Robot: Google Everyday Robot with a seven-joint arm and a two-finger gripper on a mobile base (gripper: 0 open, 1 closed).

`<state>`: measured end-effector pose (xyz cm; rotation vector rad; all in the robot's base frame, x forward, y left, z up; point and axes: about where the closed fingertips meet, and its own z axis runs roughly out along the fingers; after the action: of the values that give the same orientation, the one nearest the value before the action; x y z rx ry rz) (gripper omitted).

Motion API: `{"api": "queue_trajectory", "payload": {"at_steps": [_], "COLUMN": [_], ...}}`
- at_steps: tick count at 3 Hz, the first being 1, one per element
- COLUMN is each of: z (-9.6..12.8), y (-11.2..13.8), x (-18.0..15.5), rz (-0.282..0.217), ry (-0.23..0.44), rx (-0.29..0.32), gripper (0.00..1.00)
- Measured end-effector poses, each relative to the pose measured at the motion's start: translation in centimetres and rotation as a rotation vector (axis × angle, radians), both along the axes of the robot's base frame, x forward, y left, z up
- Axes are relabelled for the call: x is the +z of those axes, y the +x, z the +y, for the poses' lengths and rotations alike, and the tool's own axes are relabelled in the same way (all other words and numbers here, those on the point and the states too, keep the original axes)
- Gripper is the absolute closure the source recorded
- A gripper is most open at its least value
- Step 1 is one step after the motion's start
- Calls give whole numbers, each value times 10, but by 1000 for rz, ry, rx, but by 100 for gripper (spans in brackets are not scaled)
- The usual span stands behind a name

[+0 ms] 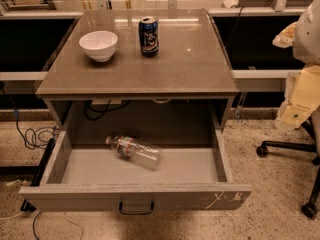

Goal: Pick water bottle from top drawer and place on counter

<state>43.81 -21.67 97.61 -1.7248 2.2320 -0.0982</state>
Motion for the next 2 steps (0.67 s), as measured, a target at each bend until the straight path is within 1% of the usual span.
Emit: {"api": "queue_trajectory", "payload": {"at_steps": [1,2], "z": [0,4], "y": [0,-5], "x": [0,-6], "rz": [0,7], "ry": [0,41], "rx": [0,1], "gripper": [0,0]}}
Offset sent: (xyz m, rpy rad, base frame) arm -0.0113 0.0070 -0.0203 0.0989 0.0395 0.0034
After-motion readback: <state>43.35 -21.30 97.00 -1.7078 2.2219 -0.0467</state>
